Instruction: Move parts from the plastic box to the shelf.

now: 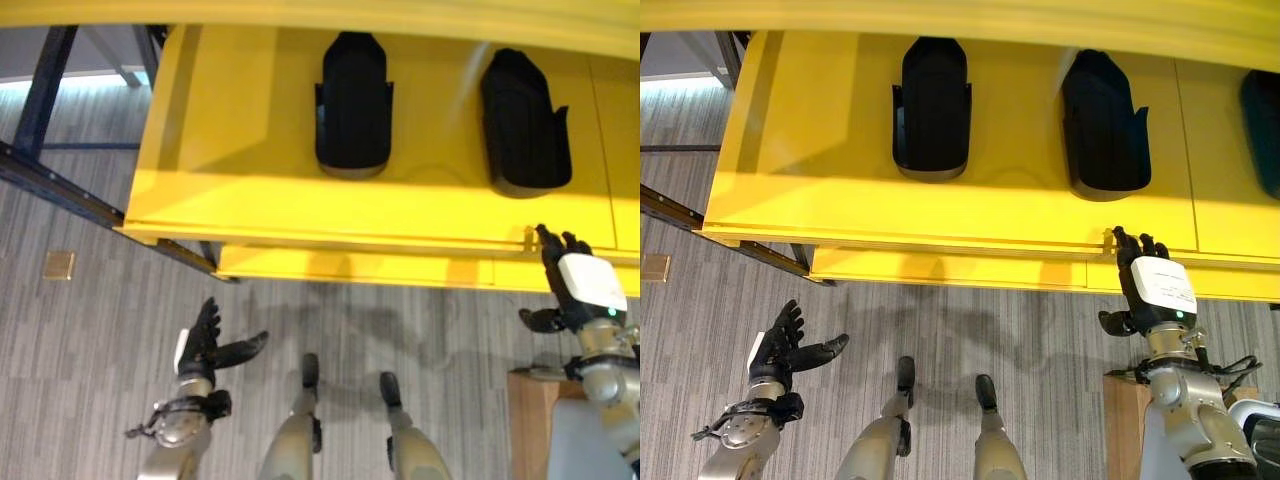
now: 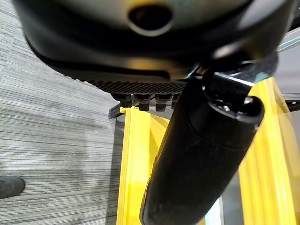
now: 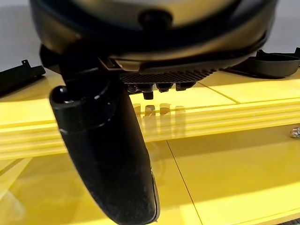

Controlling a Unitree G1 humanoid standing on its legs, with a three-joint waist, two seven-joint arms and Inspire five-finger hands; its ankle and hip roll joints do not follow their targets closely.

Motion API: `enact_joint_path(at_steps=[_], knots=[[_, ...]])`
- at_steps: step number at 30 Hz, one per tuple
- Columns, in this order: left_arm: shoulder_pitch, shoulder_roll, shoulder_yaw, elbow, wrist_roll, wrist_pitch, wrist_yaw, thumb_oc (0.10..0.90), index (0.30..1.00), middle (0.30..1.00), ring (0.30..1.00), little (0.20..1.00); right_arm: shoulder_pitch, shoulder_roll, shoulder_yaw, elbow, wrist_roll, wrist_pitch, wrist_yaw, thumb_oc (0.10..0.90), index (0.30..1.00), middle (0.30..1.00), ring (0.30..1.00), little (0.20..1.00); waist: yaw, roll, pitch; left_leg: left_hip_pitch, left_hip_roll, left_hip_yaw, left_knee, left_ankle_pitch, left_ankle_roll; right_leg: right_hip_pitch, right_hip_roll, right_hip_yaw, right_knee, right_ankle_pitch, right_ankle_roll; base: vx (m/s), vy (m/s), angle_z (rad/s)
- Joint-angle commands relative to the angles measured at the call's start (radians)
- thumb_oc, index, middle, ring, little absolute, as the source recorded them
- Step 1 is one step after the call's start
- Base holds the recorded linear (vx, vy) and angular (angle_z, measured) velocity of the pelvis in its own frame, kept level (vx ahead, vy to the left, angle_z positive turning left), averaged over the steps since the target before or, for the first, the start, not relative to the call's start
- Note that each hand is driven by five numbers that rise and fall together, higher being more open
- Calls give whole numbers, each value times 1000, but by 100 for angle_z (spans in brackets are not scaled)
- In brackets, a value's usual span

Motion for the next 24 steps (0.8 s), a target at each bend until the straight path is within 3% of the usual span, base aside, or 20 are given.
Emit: enact_joint_path(at_steps=[1, 24], knots=[[-17, 37, 18, -23, -2, -88, 10, 900, 1000, 1000, 1000, 1000, -87, -119, -7, 20, -33, 2, -40, 900, 1000, 1000, 1000, 1000, 16, -11, -52, 4, 48, -20, 98, -107, -25, -98, 17, -18, 75, -3, -31, 0, 0, 0], [-25, 40, 8, -9, -16, -95, 13, 900, 1000, 1000, 1000, 1000, -211, -189, 113, 141, -39, 24, -2, 900, 1000, 1000, 1000, 1000, 28, -8, -15, -6, 45, -24, 94, -94, -28, -116, 20, -22, 89, -4, -35, 0, 0, 0]])
